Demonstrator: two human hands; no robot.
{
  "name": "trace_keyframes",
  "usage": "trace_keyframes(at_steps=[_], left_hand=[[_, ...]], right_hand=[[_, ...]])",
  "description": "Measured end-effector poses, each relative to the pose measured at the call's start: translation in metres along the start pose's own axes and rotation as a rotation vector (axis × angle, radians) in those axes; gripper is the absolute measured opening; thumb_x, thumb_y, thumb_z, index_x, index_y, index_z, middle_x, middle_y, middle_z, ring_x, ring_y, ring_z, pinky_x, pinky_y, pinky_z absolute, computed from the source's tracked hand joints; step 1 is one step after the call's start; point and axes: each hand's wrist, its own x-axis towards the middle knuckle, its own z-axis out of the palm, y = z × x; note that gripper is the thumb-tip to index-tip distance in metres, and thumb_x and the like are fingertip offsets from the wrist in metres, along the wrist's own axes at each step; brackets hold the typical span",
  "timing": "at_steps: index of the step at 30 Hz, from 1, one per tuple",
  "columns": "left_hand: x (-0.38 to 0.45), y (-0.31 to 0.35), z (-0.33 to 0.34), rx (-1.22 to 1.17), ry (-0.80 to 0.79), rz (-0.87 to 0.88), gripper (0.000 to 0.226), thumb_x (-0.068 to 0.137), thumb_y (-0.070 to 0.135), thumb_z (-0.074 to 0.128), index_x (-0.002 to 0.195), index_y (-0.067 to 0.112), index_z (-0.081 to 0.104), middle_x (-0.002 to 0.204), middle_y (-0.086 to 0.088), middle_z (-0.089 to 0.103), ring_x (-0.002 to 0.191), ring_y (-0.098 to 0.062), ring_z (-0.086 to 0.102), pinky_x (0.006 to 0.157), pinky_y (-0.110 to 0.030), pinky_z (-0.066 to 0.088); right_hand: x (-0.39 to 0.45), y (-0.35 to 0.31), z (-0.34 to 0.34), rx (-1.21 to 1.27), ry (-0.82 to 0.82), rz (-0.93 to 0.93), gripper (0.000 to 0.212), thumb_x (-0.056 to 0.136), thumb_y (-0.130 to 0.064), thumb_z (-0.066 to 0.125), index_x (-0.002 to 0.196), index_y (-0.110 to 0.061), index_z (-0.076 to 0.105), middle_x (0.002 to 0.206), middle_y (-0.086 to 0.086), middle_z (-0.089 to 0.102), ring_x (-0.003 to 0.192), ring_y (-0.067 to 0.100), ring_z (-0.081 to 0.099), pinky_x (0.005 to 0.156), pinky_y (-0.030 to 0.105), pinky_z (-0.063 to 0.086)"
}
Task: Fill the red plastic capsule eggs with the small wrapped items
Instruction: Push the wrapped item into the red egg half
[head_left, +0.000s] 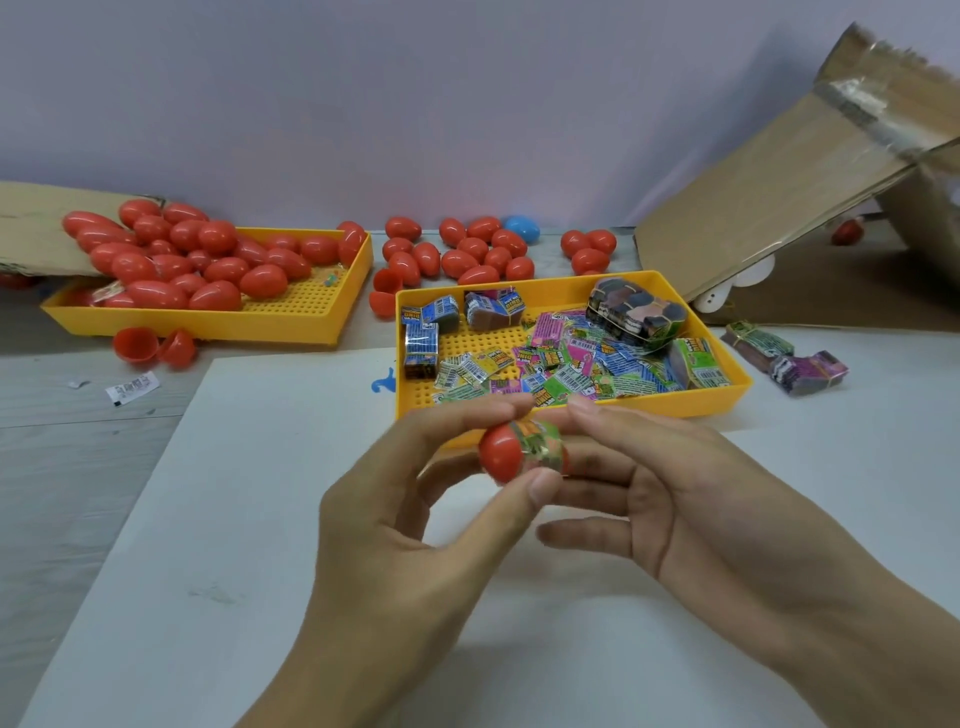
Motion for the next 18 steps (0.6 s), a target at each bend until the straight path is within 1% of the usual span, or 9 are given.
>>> trace_keyframes(at_steps=[3, 5, 8, 11, 12, 13, 15, 16, 18], left_hand=[[0.0021, 0.0002, -0.0034, -0.079, 0.066, -0.019, 0.040, 0.073, 0.017, 0.080, 0.110, 0.025, 0.069, 0.106, -0.008, 0.073, 0.099, -0.024, 0.072, 0.083, -0.026, 0.057], [0.0030, 0.0000, -0.0044, -0.088, 0.053, -0.030, 0.043, 0.073, 0.015, 0.079, 0.113, 0.026, 0.072, 0.106, -0.006, 0.072, 0.098, -0.022, 0.071, 0.082, -0.024, 0.057], [0.0026, -0.0015, -0.0044, -0.055, 0.018, -0.029, 0.033, 0.075, 0.016, 0.077, 0.106, 0.025, 0.076, 0.105, -0.003, 0.072, 0.097, -0.024, 0.071, 0.081, -0.025, 0.058], [0.0026, -0.0018, -0.0054, -0.018, 0.004, -0.019, 0.032, 0.077, 0.018, 0.077, 0.106, 0.028, 0.076, 0.106, -0.001, 0.073, 0.099, -0.024, 0.071, 0.081, -0.025, 0.058], [0.0027, -0.0014, -0.0059, -0.005, -0.004, -0.012, 0.032, 0.077, 0.018, 0.077, 0.107, 0.029, 0.075, 0.106, 0.000, 0.073, 0.099, -0.024, 0.071, 0.082, -0.025, 0.058], [0.0028, -0.0009, -0.0062, 0.006, -0.014, -0.006, 0.032, 0.078, 0.018, 0.077, 0.108, 0.029, 0.075, 0.107, 0.001, 0.073, 0.100, -0.024, 0.071, 0.083, -0.026, 0.058], [0.0027, -0.0002, -0.0065, 0.012, -0.048, -0.011, 0.037, 0.078, 0.018, 0.077, 0.112, 0.030, 0.073, 0.110, 0.003, 0.073, 0.104, -0.023, 0.071, 0.087, -0.027, 0.057], [0.0021, -0.0002, -0.0064, 0.001, -0.072, -0.023, 0.042, 0.078, 0.017, 0.077, 0.117, 0.031, 0.071, 0.113, 0.003, 0.073, 0.106, -0.023, 0.071, 0.090, -0.028, 0.057], [0.0006, -0.0003, -0.0055, -0.021, -0.128, -0.065, 0.056, 0.078, 0.017, 0.077, 0.130, 0.032, 0.063, 0.122, 0.004, 0.071, 0.116, -0.022, 0.067, 0.095, -0.030, 0.054]], right_hand=[[-0.0018, -0.0001, 0.0009, -0.043, 0.003, -0.009, 0.031, 0.070, -0.032, 0.072, 0.087, -0.008, 0.078, 0.090, 0.017, 0.074, 0.079, 0.023, 0.073, 0.053, 0.029, 0.056], [-0.0023, 0.0019, 0.0025, -0.051, -0.022, -0.027, 0.025, 0.068, -0.028, 0.073, 0.083, -0.009, 0.077, 0.087, 0.018, 0.073, 0.074, 0.022, 0.072, 0.052, 0.028, 0.055], [-0.0031, 0.0041, 0.0039, -0.056, -0.023, -0.050, 0.020, 0.066, -0.026, 0.074, 0.080, -0.010, 0.075, 0.083, 0.017, 0.072, 0.070, 0.022, 0.071, 0.053, 0.027, 0.056], [-0.0033, 0.0032, 0.0024, -0.075, -0.013, -0.054, 0.013, 0.071, -0.019, 0.084, 0.077, -0.011, 0.074, 0.083, 0.018, 0.073, 0.071, 0.023, 0.071, 0.054, 0.027, 0.056], [-0.0029, 0.0029, 0.0024, -0.074, -0.014, -0.048, 0.013, 0.073, -0.020, 0.084, 0.078, -0.012, 0.074, 0.084, 0.017, 0.073, 0.073, 0.023, 0.072, 0.053, 0.028, 0.056], [-0.0023, 0.0024, 0.0030, -0.072, -0.014, -0.038, 0.015, 0.073, -0.026, 0.079, 0.078, -0.013, 0.075, 0.086, 0.017, 0.073, 0.074, 0.023, 0.072, 0.053, 0.029, 0.055], [-0.0019, 0.0024, 0.0048, -0.084, -0.004, -0.015, 0.026, 0.072, -0.042, 0.073, 0.080, -0.017, 0.076, 0.085, 0.014, 0.073, 0.075, 0.023, 0.072, 0.051, 0.031, 0.055], [-0.0017, 0.0028, 0.0055, -0.096, 0.008, -0.012, 0.030, 0.071, -0.045, 0.074, 0.082, -0.017, 0.077, 0.083, 0.012, 0.073, 0.074, 0.022, 0.072, 0.050, 0.030, 0.055], [-0.0013, 0.0053, 0.0047, -0.137, 0.044, -0.055, 0.029, 0.070, -0.037, 0.085, 0.085, -0.012, 0.076, 0.080, 0.010, 0.073, 0.070, 0.020, 0.071, 0.050, 0.028, 0.054]])
